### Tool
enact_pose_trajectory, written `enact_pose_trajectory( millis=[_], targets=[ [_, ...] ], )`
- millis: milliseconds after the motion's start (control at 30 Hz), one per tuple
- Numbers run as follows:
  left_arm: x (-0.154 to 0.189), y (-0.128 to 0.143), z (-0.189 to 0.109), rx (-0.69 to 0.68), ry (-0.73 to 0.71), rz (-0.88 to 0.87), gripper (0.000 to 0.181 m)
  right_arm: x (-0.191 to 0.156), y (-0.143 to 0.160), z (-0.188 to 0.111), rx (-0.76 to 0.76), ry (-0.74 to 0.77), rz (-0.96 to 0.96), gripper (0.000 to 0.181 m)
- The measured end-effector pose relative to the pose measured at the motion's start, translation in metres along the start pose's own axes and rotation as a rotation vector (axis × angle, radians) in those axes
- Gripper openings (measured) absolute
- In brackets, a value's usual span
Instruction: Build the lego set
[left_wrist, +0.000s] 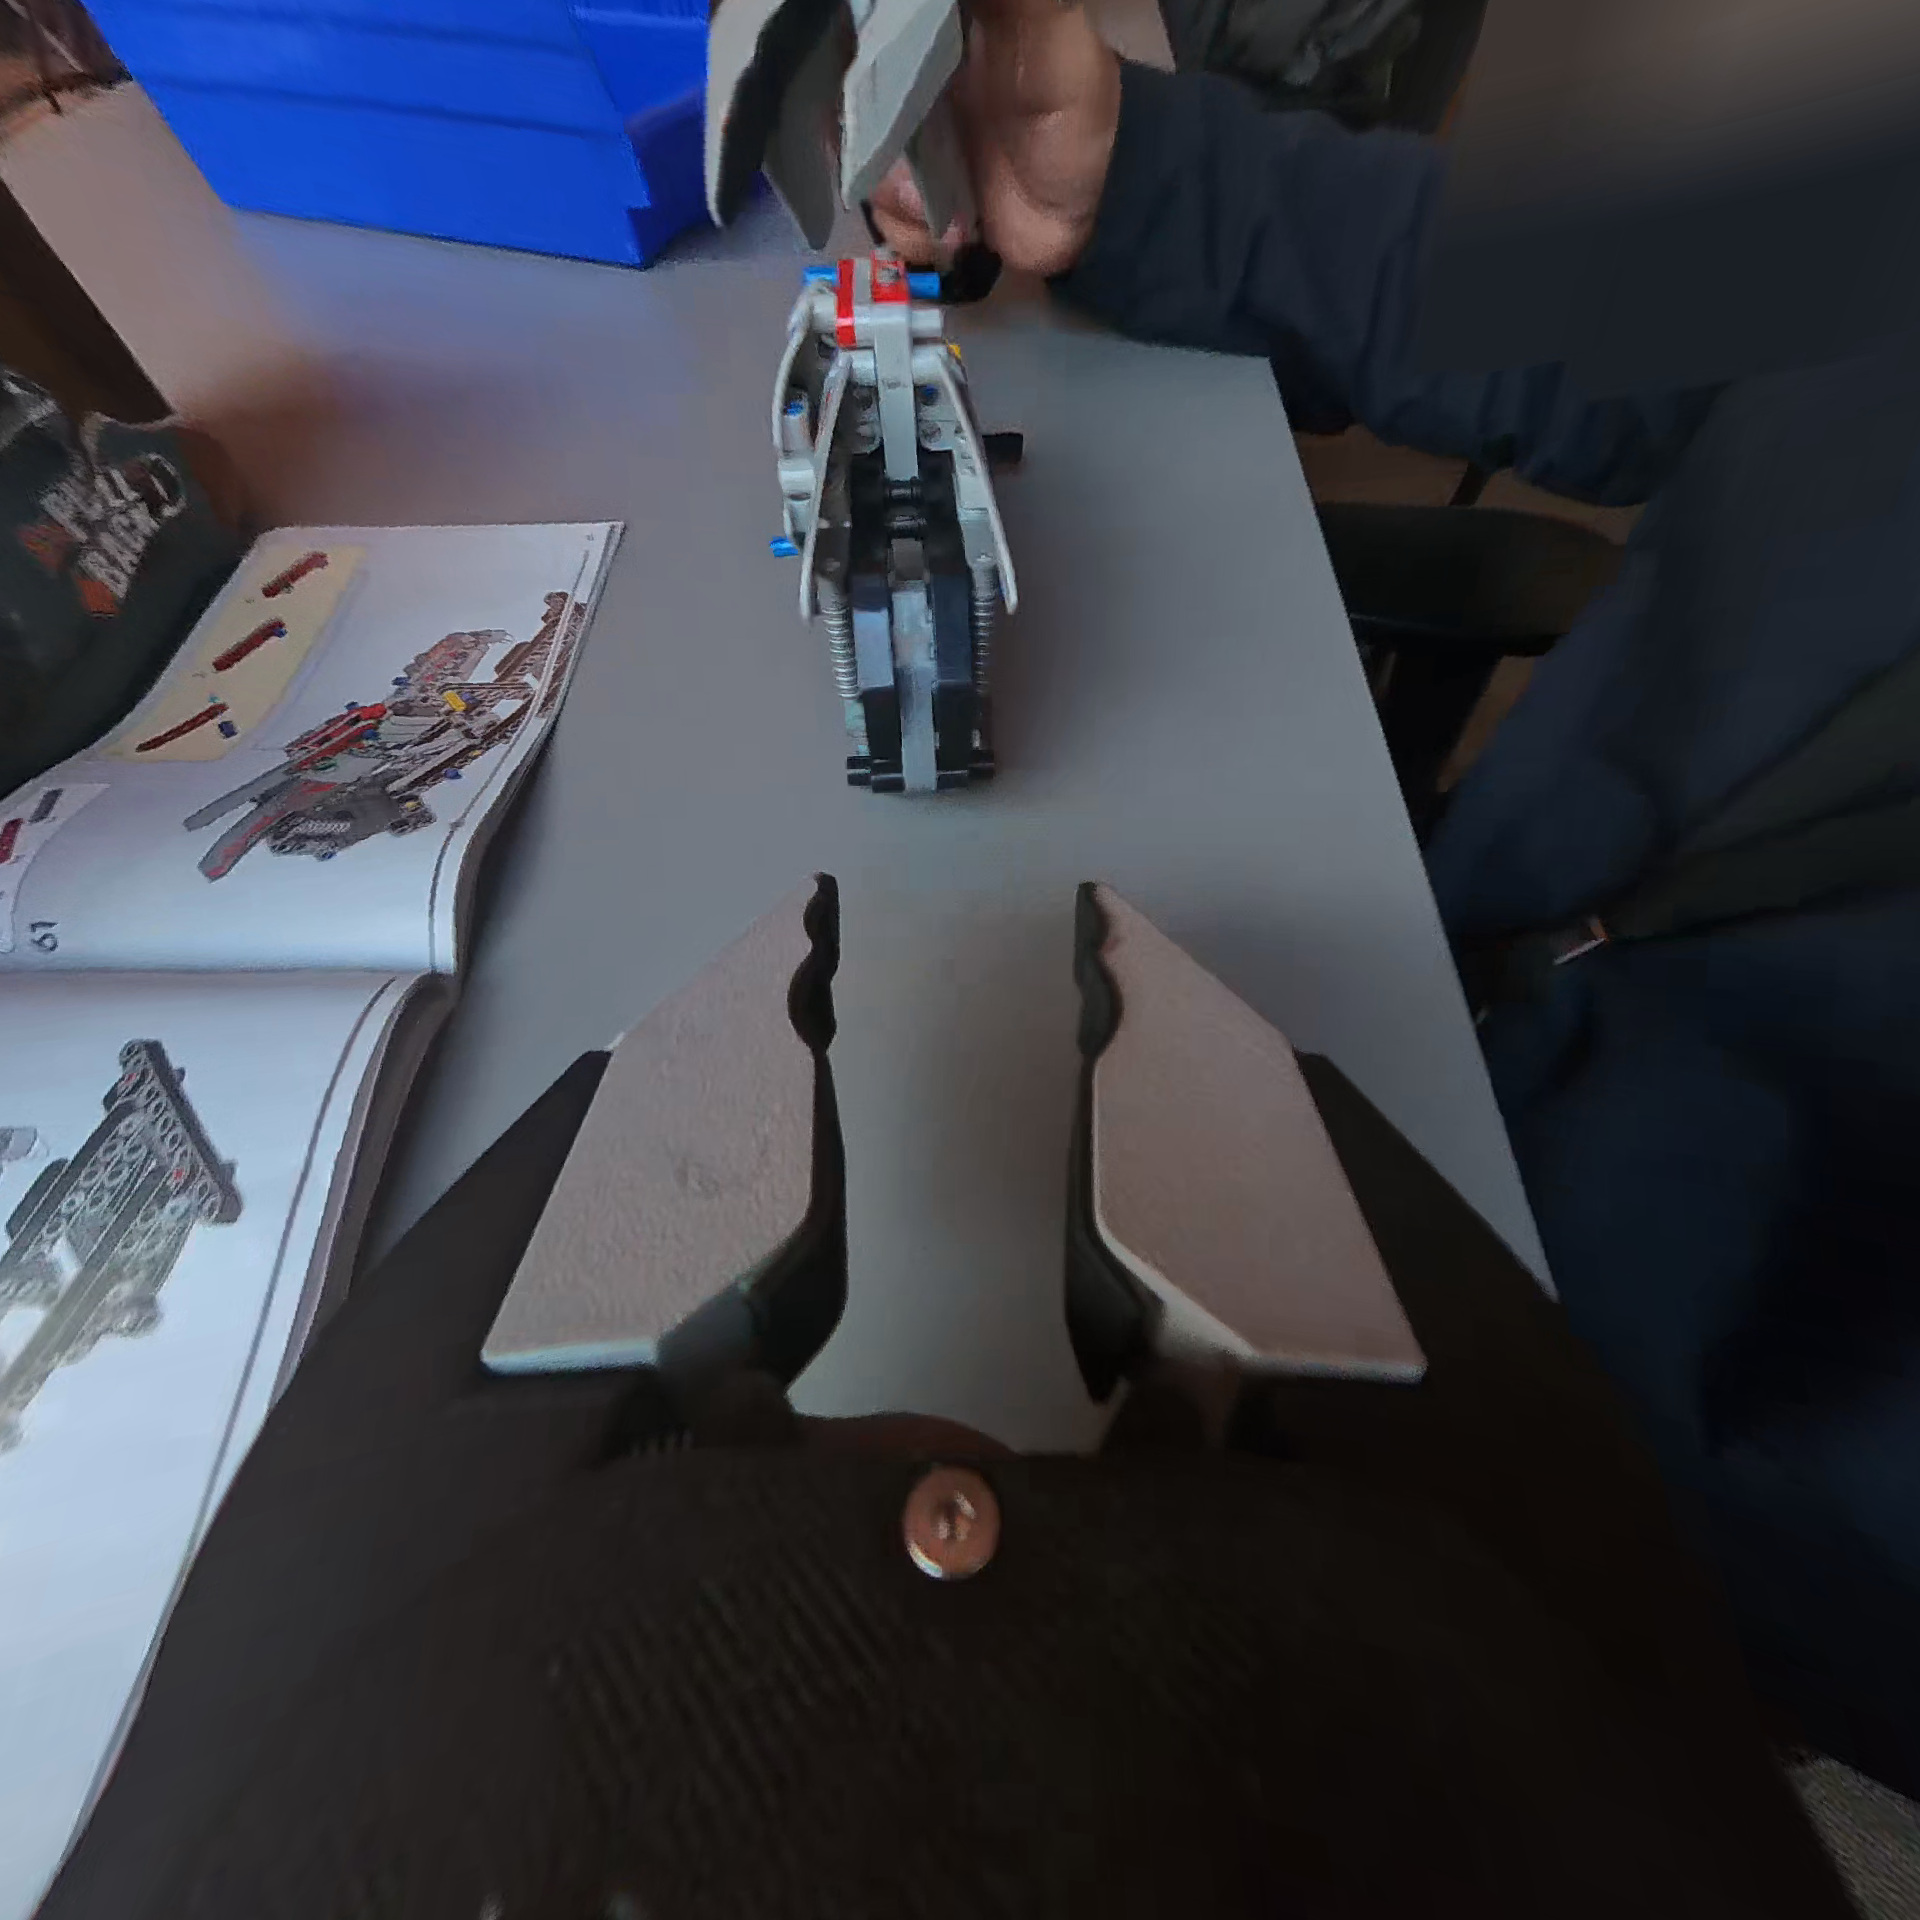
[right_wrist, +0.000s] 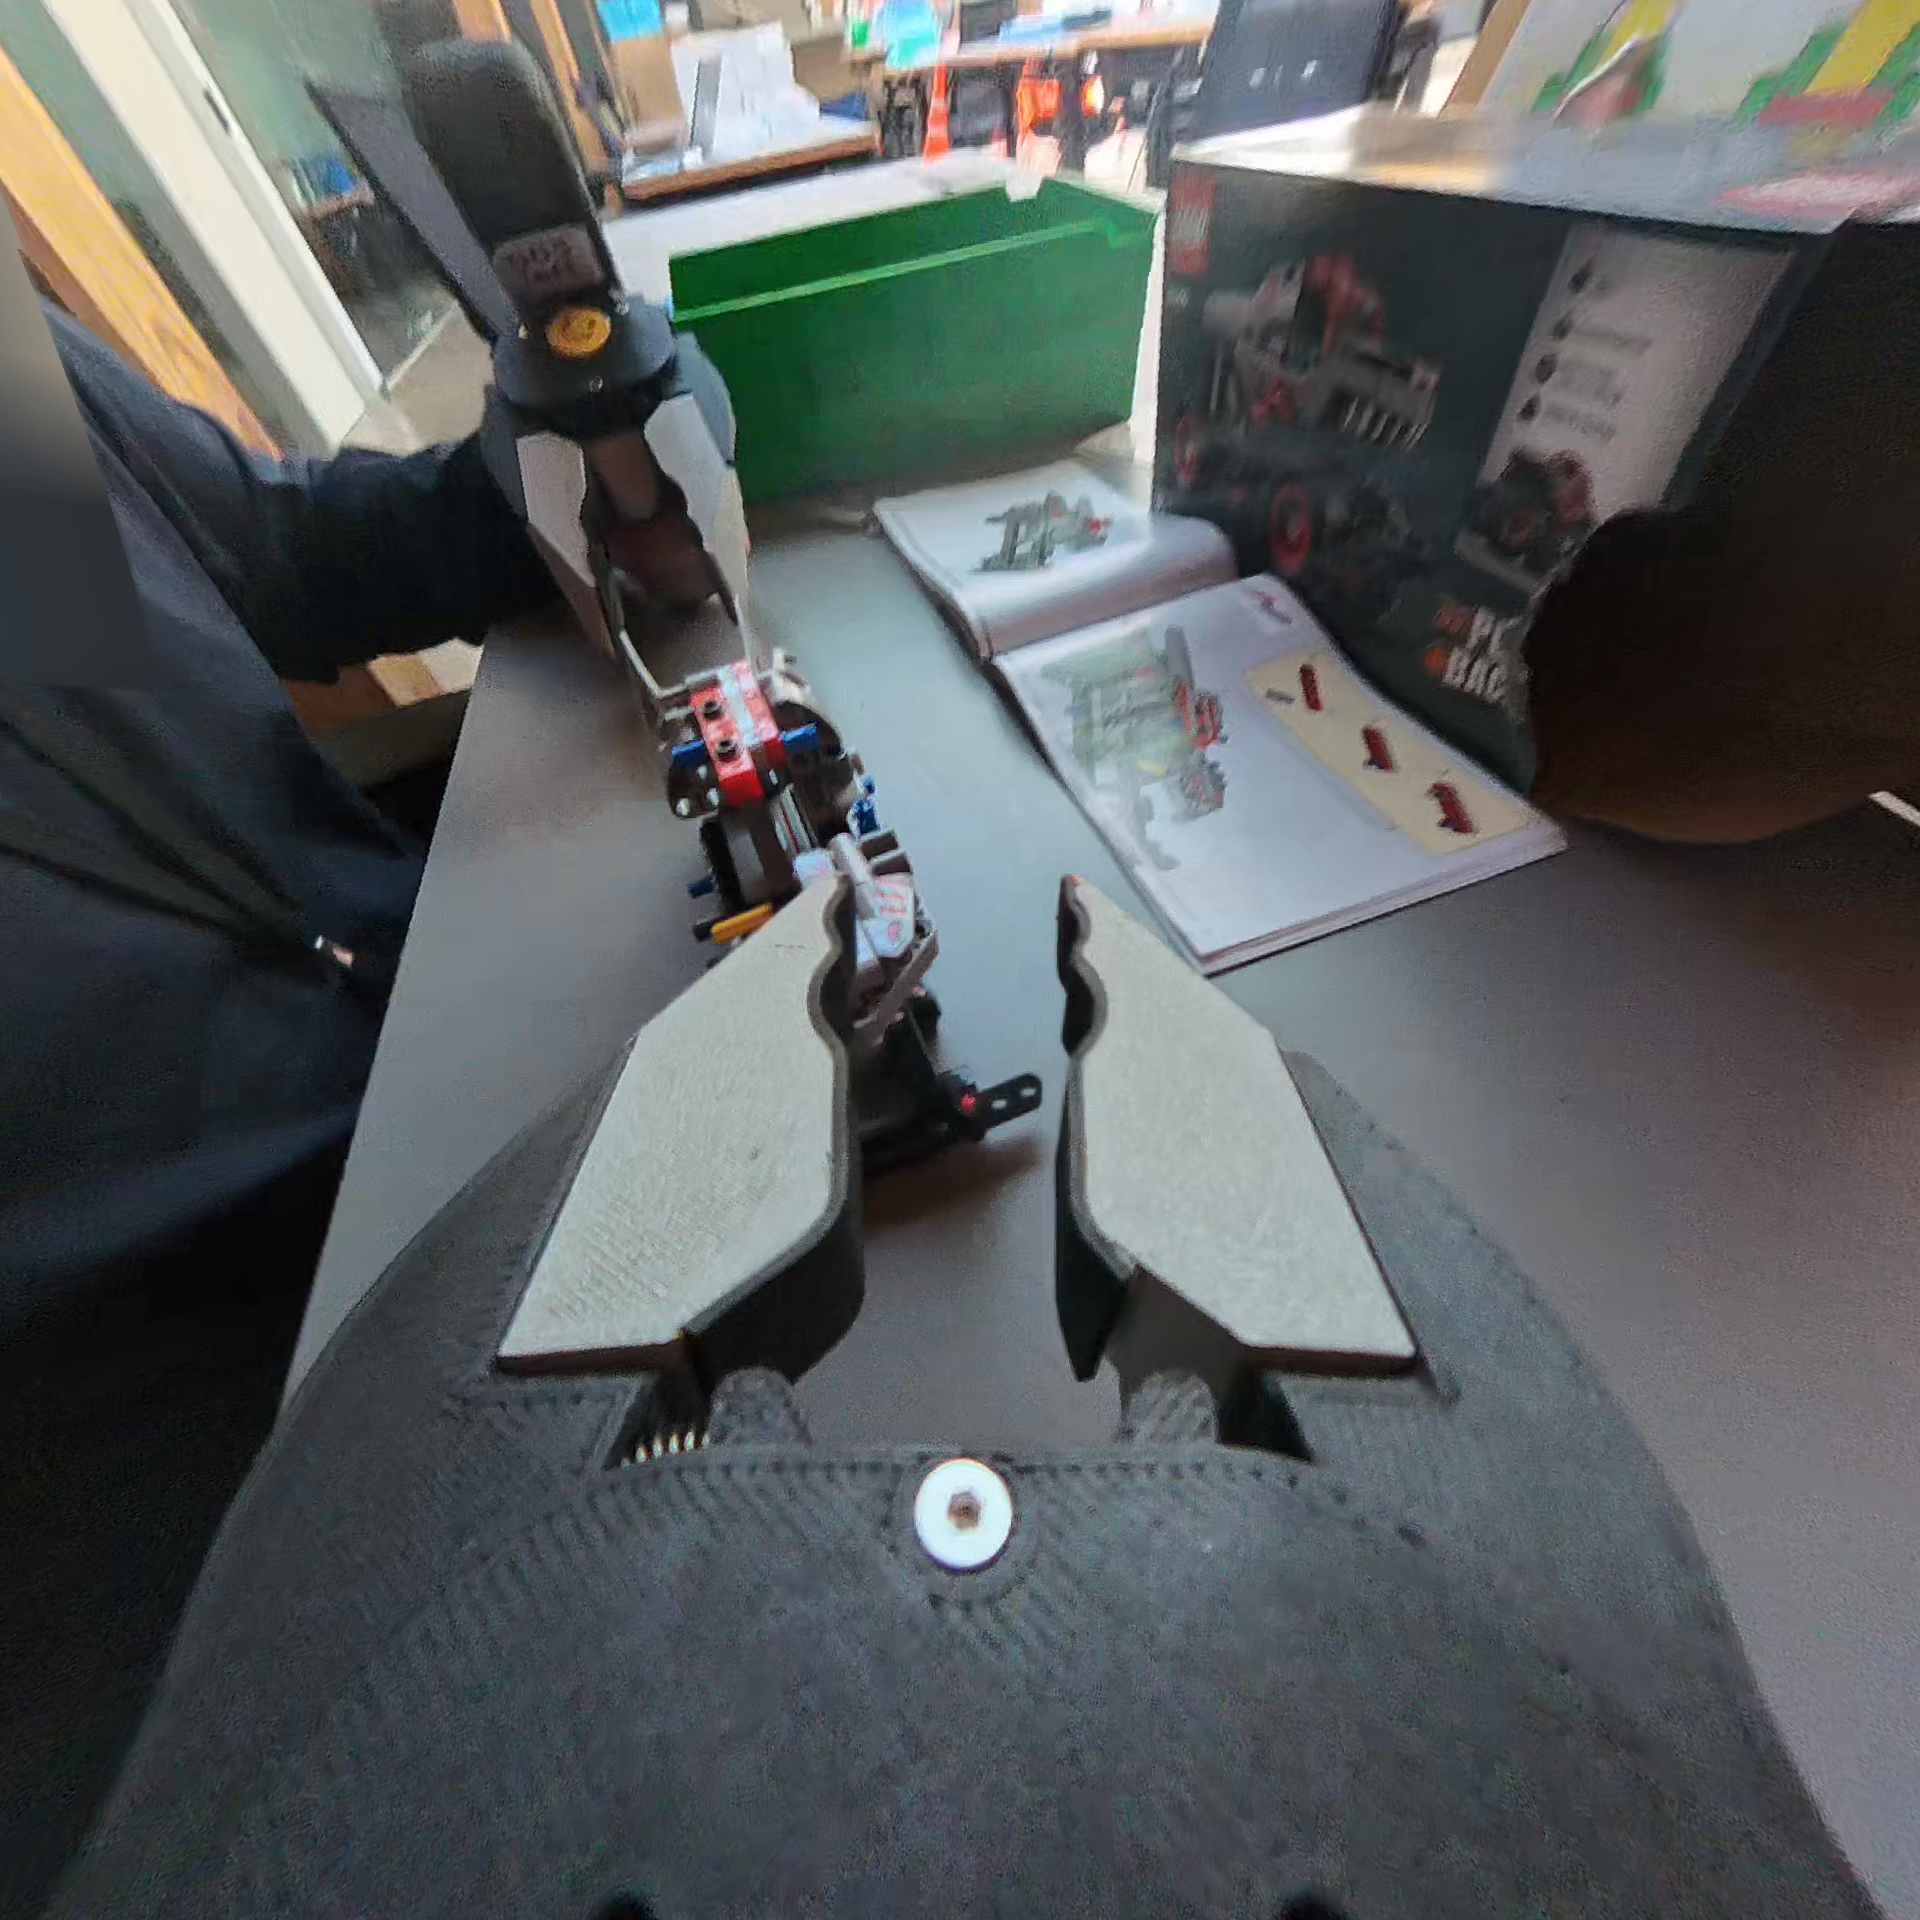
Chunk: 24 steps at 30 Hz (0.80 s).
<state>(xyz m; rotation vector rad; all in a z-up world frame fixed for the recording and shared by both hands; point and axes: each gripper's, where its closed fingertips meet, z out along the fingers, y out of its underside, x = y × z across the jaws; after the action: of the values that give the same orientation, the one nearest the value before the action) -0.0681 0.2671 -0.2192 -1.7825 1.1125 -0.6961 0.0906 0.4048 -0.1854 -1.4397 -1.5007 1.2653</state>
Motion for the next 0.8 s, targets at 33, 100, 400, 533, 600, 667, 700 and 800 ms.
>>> enact_pose_trajectory(
  millis=[33, 100, 400, 533, 600, 667, 700, 800],
  targets=[
    [-0.001, -0.002, -0.005, 0.012, -0.009, -0.004, 0.044, 0.004, -0.005, -0.001, 0.032, 0.023, -0.004, 0.041],
    [0.004, -0.012, -0.014, 0.078, -0.004, 0.021, 0.042, 0.017, -0.006, -0.001, 0.045, 0.099, -0.005, 0.060],
    [0.013, -0.010, -0.015, 0.103, 0.094, -0.072, 0.000, 0.046, -0.013, -0.008, 0.038, 0.327, -0.047, 0.095],
    [0.000, -0.017, -0.024, 0.178, 0.097, -0.181, 0.000, 0.046, -0.025, -0.015, 0.113, 0.328, -0.055, 0.098],
    [-0.001, -0.017, -0.024, 0.179, 0.108, -0.202, 0.001, 0.046, -0.029, -0.018, 0.146, 0.317, -0.053, 0.097],
    [-0.002, -0.014, -0.021, 0.153, 0.106, -0.211, 0.015, 0.044, -0.033, -0.021, 0.173, 0.303, -0.054, 0.085],
    [-0.001, -0.013, -0.020, 0.141, 0.112, -0.209, 0.018, 0.045, -0.034, -0.023, 0.184, 0.309, -0.057, 0.087],
    [0.002, -0.012, -0.018, 0.124, 0.110, -0.185, 0.019, 0.051, -0.035, -0.026, 0.191, 0.360, -0.067, 0.095]
  ],
)
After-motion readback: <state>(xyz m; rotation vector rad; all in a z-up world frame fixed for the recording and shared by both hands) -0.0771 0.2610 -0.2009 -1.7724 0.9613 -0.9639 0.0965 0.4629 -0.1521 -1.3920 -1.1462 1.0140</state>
